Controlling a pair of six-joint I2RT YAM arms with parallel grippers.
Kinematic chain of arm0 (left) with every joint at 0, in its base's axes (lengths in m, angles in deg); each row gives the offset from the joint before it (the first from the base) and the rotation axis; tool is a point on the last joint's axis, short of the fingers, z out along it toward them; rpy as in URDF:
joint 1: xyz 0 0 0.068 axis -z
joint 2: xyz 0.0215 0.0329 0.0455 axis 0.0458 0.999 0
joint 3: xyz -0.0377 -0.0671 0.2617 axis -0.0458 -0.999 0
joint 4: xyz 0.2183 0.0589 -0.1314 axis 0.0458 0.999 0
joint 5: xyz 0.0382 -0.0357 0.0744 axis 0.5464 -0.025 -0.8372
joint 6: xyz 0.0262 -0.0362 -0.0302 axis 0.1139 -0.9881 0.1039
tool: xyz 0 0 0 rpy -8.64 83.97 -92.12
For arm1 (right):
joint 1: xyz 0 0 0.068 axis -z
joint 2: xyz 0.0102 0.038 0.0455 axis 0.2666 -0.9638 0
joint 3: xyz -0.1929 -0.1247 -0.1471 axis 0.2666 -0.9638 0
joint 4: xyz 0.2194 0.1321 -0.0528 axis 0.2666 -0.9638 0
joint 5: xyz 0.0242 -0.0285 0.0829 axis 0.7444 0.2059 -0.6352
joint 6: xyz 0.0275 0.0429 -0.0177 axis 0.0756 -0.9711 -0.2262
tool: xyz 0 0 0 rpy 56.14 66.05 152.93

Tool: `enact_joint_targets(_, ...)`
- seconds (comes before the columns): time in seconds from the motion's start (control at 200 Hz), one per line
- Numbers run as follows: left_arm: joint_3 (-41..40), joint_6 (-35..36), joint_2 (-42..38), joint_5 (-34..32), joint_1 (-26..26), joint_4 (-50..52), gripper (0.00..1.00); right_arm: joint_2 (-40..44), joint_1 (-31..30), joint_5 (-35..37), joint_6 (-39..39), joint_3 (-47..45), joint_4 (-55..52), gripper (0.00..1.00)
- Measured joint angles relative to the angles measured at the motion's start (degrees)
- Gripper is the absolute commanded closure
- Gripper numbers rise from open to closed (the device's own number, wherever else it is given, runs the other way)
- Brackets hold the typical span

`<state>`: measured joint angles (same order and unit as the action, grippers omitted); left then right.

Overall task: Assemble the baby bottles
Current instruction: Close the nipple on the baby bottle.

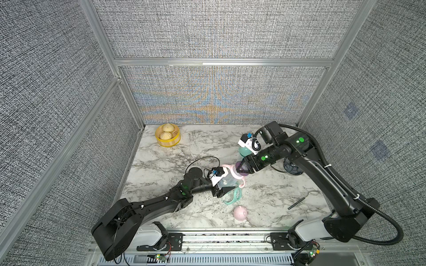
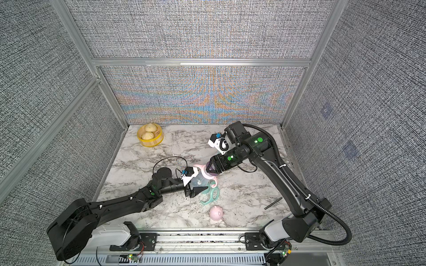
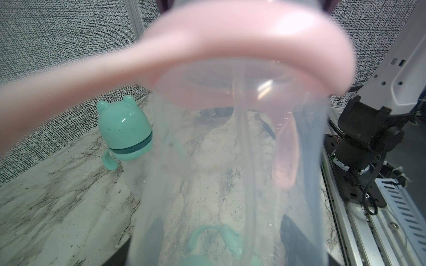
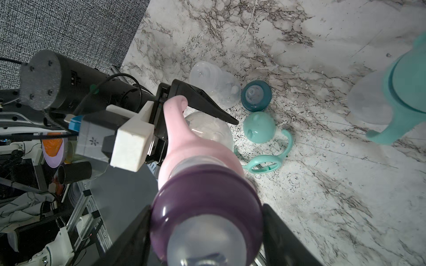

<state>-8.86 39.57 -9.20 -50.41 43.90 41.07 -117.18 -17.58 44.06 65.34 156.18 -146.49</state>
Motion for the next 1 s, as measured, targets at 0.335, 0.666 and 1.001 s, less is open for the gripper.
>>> enact_joint_targets(0.335, 0.0, -0.3, 0.2, -0.1, 0.1, -0.1, 0.96, -0.4, -1.1, -0.7, -0.3, -1.5, 1.9, 0.42)
enact_joint_targets(0.666, -0.2, -0.3, 0.1, -2.2, 0.1, 0.3, 0.97, -1.4, -1.2, -0.5, -0.7, -1.5, 2.8, 0.43)
enact_joint_targets(1.001, -0.3, 2.5, -0.5, -14.4, 3.5, 2.5, 0.98, -2.8, -3.4, 3.1, -9.7, -1.6, 4.7, 0.49)
